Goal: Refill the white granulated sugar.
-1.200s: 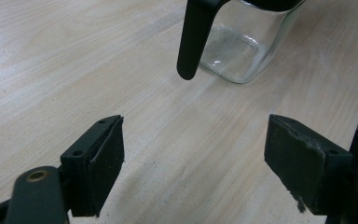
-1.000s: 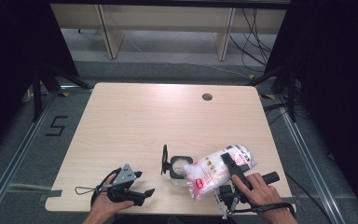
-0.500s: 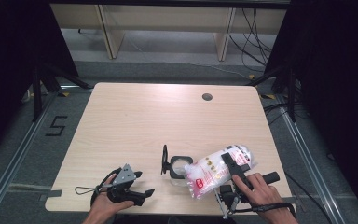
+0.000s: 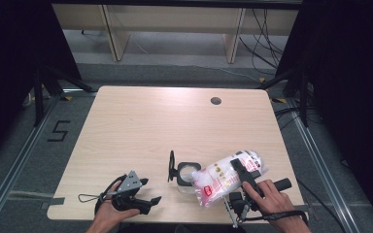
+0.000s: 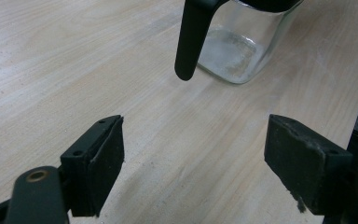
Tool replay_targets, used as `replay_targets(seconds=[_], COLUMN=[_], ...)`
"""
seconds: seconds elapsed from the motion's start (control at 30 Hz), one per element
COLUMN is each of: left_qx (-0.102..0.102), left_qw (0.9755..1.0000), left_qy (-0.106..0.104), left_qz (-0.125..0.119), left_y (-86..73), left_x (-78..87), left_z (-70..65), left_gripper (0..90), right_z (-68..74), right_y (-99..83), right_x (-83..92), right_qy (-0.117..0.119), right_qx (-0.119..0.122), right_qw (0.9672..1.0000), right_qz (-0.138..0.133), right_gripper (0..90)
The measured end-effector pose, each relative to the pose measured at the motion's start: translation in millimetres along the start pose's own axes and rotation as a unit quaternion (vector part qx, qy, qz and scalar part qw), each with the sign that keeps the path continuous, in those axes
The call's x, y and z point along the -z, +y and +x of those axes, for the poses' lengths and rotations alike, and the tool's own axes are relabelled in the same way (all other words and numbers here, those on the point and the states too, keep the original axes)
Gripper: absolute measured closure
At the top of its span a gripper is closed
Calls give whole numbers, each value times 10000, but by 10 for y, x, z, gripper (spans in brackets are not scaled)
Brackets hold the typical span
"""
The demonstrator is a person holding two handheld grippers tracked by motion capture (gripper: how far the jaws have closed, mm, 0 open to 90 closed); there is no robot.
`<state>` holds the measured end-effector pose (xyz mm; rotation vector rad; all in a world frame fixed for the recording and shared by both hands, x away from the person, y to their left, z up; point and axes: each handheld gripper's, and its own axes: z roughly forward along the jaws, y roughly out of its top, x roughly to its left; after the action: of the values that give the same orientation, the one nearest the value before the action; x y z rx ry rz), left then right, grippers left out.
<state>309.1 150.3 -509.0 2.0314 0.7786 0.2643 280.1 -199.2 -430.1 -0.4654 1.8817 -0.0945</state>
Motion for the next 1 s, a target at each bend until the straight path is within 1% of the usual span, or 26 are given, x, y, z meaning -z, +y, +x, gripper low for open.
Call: replay_targets(seconds=[0.03, 0.07, 0.1, 0.13, 0.17, 0.2, 0.23, 0.27, 0.3, 0.37, 0.4, 0.43, 0.47, 0.5, 0.53, 0.57, 0.6, 0.63, 0.7, 0.73, 0.77, 0.83, 0.87, 0.93, 0.97, 1.0], left_qx=[-42, 166, 149, 104, -84, -93, 119, 132, 128, 89, 120, 127, 82, -8, -2, 5, 64, 111, 42, 32, 66, 24, 33, 96, 70, 29], left_qw=[10000, 9999, 9999, 9999, 9999, 9999, 9999, 9999, 9999, 10000, 9999, 9999, 10000, 10000, 10000, 10000, 10000, 9999, 10000, 10000, 10000, 10000, 10000, 9999, 10000, 10000], left_qy=[0, 8, 8, 5, -2, 1, 9, 9, 8, 5, -2, -6, 3, -5, -3, -3, 16, 31, 15, 33, 28, 41, 56, 44, 47, 55], left_qz=[46, -8, 1, 43, 91, 87, 20, 23, 26, 25, 27, 30, 44, 40, 27, 20, 17, -4, 11, 45, 25, 43, 42, -12, 15, 53], left_y=[0, -5, -2, 4, 4, 4, -2, -2, -1, -1, -2, 1, 5, 8, 6, 6, 5, 2, 4, 6, 7, 9, 9, 7, 6, 7], left_x=[4, -6, -3, 6, 16, 16, 4, 4, 6, 6, 6, 7, 12, 12, 10, 12, 16, 14, 16, 17, 17, 22, 24, 18, 21, 26], left_z=[6, -18, -15, -10, 11, 12, -11, -11, -11, -8, -10, -9, -4, 7, 6, 4, -5, -12, -2, 4, -1, 3, 1, -6, -4, 1], left_gripper=[196, 196, 196, 196, 196, 196, 196, 196, 196, 196, 196, 196, 196, 196, 196, 196, 196, 196, 196, 196, 196, 196, 196, 196, 196, 196], right_z=[23, 1, 10, 18, 55, 4, 2, -3, -26, -11, -5, -6, -16, -11, -4, -8, 3, -9, -8, -6, -7, -1, -3, -15, -10, 16], right_y=[-15, -9, -12, -19, -25, -30, -38, -42, -34, -35, -37, -36, -33, -37, -40, -39, -37, -38, -43, -45, -41, -34, -38, -33, -29, -32], right_x=[-9, -5, -10, -4, 5, -1, -2, -9, 0, 11, 10, 9, 10, 7, 5, 10, 4, 4, -5, -12, -8, 2, -5, 6, 13, 21], right_qy=[-50, -58, -131, -117, -91, -62, -79, -168, -114, -106, -90, -91, -105, -80, -87, -30, -61, -52, -109, -145, -113, -53, -89, -60, -46, -36], right_qx=[-119, -72, -115, -145, -473, -127, -117, -70, 45, -134, -206, -209, -130, -123, -162, -157, -218, -69, -26, -18, -15, -84, -96, -52, -98, -258], right_qw=[9999, 9999, 9998, 9998, 9988, 9999, 9999, 9998, 9999, 9999, 9997, 9997, 9999, 9999, 9998, 9999, 9997, 10000, 9999, 9999, 9999, 9999, 9999, 10000, 9999, 9996], right_qz=[-46, -57, -70, -20, 46, -14, -6, -48, -20, 10, 17, 25, 23, 10, 0, 43, 20, 35, -41, -75, -37, 19, -40, -8, 22, 66], right_gripper=[430, 430, 430, 430, 430, 430, 430, 430, 430, 430, 431, 430, 430, 430, 431, 430, 431, 431, 431, 431, 431, 431, 431, 431, 431, 431])
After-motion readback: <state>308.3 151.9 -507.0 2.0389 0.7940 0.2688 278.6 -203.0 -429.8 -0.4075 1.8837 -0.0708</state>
